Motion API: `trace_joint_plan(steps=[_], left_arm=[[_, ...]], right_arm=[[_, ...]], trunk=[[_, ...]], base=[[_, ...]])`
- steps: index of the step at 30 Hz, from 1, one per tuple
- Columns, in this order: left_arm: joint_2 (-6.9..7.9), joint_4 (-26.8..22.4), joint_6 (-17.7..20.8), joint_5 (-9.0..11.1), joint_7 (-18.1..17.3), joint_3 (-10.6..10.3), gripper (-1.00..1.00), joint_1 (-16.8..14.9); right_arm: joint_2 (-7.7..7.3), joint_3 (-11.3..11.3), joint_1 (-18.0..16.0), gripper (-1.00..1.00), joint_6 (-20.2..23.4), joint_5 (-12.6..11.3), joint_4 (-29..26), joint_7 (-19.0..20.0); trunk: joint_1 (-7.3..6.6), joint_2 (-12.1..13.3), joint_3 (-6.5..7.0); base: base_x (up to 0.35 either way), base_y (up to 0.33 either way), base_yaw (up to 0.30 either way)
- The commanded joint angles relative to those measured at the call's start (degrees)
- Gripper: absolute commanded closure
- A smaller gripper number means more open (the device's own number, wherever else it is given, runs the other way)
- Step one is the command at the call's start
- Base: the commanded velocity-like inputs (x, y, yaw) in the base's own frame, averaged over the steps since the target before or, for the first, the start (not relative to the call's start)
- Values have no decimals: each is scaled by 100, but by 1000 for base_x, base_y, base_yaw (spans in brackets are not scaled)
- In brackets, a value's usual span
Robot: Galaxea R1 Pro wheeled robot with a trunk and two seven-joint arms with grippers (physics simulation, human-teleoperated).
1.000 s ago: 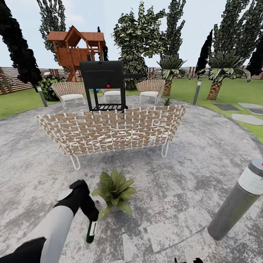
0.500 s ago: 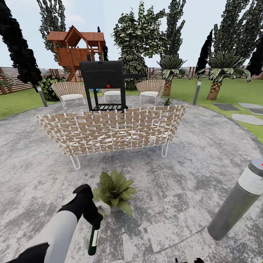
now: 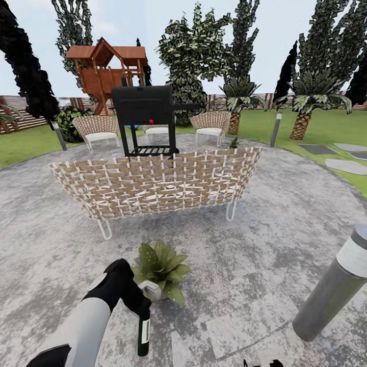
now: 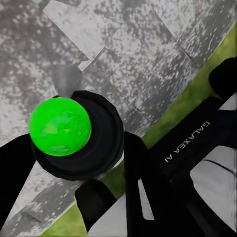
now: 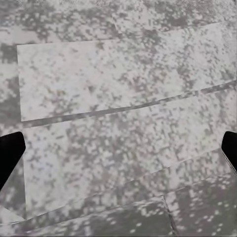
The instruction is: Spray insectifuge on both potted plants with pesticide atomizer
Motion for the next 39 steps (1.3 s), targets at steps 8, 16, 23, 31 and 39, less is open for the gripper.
trace_joint_plan(steps=[8,16,23,31,39], left_arm=[[-194,44,1020,-50,-164,28,100,-492],[-161,2015,1127,-86,-302,14,100,-1930],[-132,2782,1149,-82,-302,15,100,-2603],[-3,2975,1139,-130,-296,-25,100,-2765],[340,2934,1140,-577,-293,-27,100,-2754]], right_arm=[[-9,42,-3,-100,0,18,10,-44],[-9,44,-1,-100,1,27,30,-44],[-9,44,-2,-100,1,27,30,-44],[-9,44,-4,-100,1,27,30,-44],[-9,44,-3,-100,1,32,30,-44]], trunk=[[2,-2,-15],[2,-2,-15],[2,-2,-15],[2,-2,-15],[2,-2,-15]], base=[[90,0,37],[0,0,0],[0,0,0],[0,0,0],[0,0,0]])
